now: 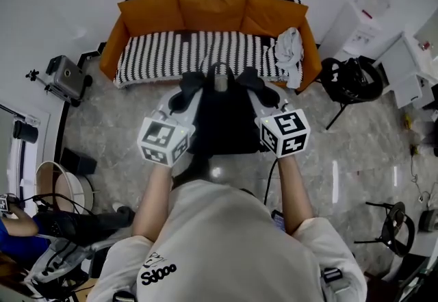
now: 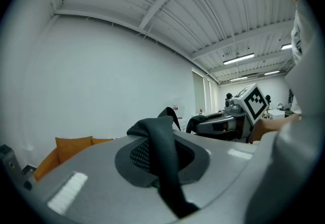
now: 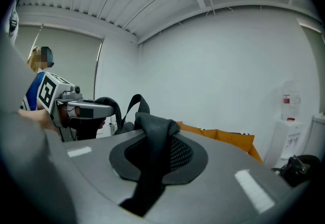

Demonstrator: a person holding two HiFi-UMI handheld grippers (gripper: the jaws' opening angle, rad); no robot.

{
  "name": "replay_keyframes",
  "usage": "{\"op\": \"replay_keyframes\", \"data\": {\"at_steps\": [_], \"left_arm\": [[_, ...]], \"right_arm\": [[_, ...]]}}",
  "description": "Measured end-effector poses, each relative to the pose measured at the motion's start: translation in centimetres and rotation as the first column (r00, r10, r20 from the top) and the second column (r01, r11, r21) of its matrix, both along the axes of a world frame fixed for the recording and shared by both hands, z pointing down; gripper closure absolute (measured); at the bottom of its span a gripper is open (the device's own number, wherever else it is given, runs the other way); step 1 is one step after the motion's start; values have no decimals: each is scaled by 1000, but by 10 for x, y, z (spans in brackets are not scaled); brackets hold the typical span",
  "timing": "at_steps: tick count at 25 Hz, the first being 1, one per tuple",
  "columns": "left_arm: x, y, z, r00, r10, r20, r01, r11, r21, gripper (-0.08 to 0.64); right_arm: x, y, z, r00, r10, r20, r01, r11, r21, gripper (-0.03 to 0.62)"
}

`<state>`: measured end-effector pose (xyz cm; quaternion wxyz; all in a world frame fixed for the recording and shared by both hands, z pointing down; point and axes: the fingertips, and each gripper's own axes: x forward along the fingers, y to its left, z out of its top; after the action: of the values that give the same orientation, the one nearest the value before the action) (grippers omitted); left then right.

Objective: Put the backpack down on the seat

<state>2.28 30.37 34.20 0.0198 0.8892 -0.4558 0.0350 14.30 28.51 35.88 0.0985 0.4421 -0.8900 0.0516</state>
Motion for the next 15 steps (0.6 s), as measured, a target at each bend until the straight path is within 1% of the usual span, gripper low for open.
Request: {"op": "replay_keyframes", "data": {"at_steps": [5,9,15], "left_arm": [[0,-37,-3,1000,6,9,-7,1000,18,537],[2,-75,0,1000,13,10,-13,1000,18,537],[0,-139,12,999,34,22,-35,999,6,537]], "right_arm": [[0,-36,-3,1000,-12,-1,12,1000,12,549],[2,-72,1,1000,-10,6,10,1000,11,549],[-1,-136,14,1000,25,-6,-25,1000,6,549]]}}
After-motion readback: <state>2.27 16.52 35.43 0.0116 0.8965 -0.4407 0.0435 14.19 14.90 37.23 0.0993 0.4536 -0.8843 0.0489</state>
